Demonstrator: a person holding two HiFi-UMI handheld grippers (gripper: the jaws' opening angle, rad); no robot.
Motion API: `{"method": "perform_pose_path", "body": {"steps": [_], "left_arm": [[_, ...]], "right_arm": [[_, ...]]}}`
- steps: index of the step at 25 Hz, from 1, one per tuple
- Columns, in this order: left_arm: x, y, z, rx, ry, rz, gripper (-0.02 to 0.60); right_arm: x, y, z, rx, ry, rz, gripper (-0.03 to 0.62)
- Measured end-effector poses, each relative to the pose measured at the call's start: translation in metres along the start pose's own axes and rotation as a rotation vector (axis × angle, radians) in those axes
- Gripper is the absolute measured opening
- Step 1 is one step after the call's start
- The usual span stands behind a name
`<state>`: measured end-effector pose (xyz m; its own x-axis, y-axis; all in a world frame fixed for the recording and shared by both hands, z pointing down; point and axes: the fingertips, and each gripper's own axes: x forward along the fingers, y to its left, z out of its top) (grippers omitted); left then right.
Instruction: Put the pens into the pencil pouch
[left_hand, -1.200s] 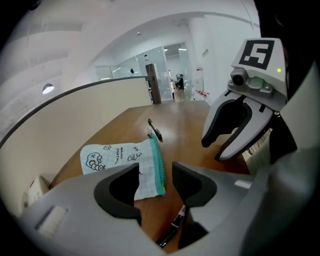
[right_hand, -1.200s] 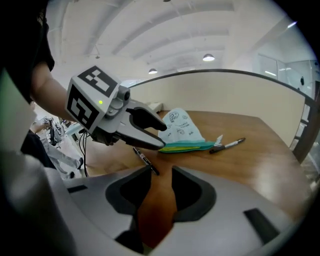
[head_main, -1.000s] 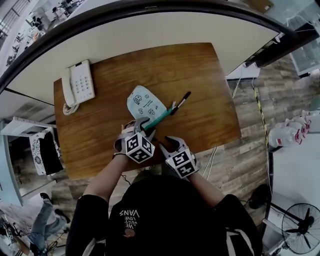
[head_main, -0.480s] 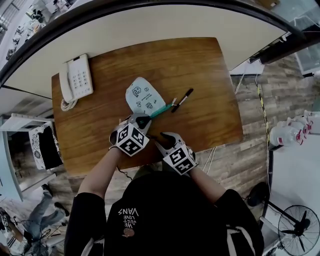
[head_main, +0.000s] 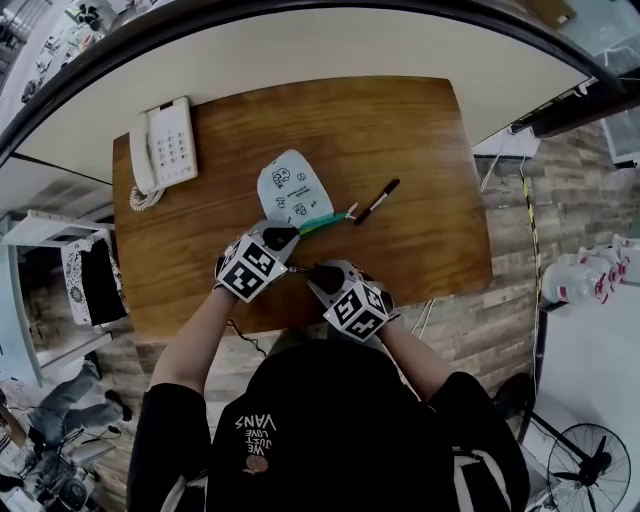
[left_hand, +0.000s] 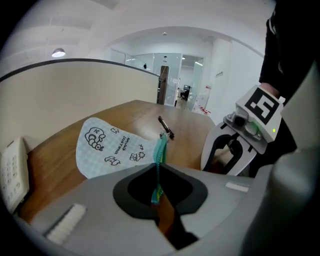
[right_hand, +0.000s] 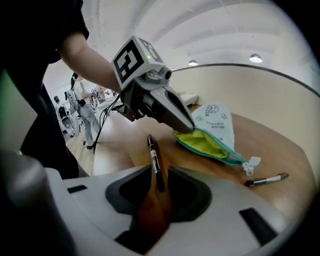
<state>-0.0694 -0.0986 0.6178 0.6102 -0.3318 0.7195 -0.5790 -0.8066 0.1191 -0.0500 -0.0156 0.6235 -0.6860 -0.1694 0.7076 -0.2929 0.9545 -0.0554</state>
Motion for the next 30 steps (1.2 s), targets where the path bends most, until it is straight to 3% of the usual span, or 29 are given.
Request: {"method": "perform_pose_path", "body": {"steps": [4, 9, 19, 30], "left_arm": [[-0.008, 0.008, 0.004, -0.067, -0.037, -0.002, 0.029], [-0.015, 0.014, 0.007, -0.096, -0.066, 0.004, 0.029], [-0.016, 0.014, 0.012, -0.125, -0.102, 0.005, 0.029], [-0.022, 0.011, 0.025, -0.135, -0.153, 0.022, 0.029]], "right_arm": [[0.008, 0.001, -0.005, -0.018, 0.032, 0.020, 0.092], [0.009, -0.002, -0.004, -0.018, 0.032, 0.007, 0.046], [-0.036, -0.013, -0.014, 0.288, -0.080, -0.033, 0.043], [-0.073, -0.031, -0.033, 0.426, -0.111, -0.147, 0.043]]}}
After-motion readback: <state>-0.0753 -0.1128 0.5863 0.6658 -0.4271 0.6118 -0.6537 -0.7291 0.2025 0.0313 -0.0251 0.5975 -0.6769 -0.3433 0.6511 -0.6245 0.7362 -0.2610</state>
